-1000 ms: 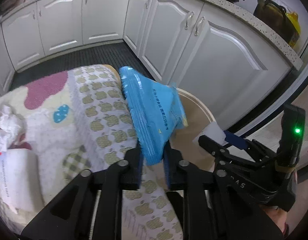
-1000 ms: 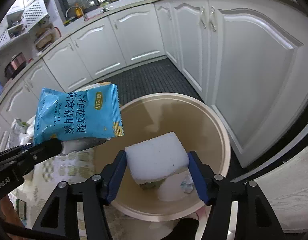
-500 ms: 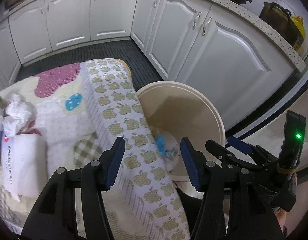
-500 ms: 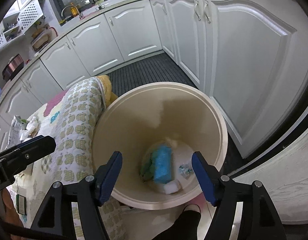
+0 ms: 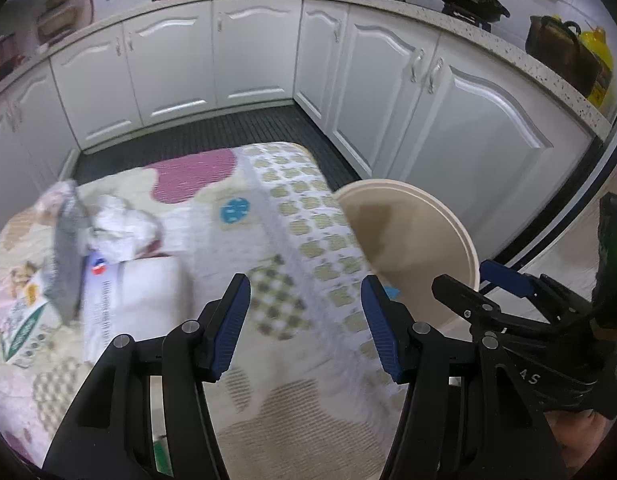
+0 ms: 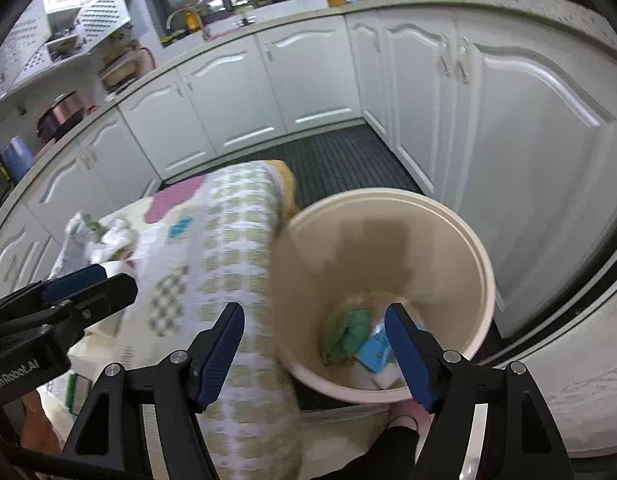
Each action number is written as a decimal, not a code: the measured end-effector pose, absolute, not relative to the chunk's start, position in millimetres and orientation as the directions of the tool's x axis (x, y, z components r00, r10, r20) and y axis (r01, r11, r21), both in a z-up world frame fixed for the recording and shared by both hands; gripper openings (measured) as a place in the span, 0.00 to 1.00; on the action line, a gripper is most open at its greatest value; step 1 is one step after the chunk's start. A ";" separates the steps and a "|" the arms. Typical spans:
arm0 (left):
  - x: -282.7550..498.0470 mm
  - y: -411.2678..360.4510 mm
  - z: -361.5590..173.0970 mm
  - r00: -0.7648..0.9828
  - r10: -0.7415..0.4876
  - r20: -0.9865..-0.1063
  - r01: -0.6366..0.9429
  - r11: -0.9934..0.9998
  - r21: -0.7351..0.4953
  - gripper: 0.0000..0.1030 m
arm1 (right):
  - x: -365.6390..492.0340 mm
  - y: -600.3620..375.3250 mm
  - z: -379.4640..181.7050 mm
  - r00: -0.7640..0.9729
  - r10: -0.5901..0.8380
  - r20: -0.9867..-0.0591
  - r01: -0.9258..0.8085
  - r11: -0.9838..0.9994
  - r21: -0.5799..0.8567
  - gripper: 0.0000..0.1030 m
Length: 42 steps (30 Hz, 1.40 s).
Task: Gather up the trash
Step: 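Return both grippers to the table above the remaining trash, then grasp the milk carton with the left gripper while the right gripper grasps another white sponge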
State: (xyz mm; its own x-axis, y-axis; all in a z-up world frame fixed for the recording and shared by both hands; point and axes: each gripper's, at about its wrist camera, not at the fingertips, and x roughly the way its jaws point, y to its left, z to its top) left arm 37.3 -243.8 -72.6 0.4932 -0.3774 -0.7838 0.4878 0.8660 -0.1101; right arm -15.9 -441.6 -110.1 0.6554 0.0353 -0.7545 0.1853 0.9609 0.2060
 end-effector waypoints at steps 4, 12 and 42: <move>33.9 -215.3 -66.6 0.516 -0.355 -0.779 0.467 0.879 -0.091 0.55 | -12.0 -414.9 -103.1 0.664 0.068 -0.745 0.131 0.970 0.205 0.71; 33.8 -136.1 -59.5 0.564 -0.327 -0.758 0.407 0.909 -0.089 0.55 | -1.7 -363.3 -99.3 0.652 0.156 -0.742 0.015 0.976 0.218 0.71; 100.1 21.3 -115.2 0.585 -0.218 -0.782 0.344 0.939 -0.004 0.59 | 111.1 -230.2 -157.0 0.465 0.265 -0.845 -0.008 0.955 0.296 0.72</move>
State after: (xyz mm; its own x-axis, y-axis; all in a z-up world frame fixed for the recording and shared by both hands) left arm 100.1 21.3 -115.2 0.5847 -0.2176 -0.7815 0.3439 0.9390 -0.0041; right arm 111.1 -230.2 -157.0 0.4651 0.2651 -0.8446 -0.0075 0.9553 0.2956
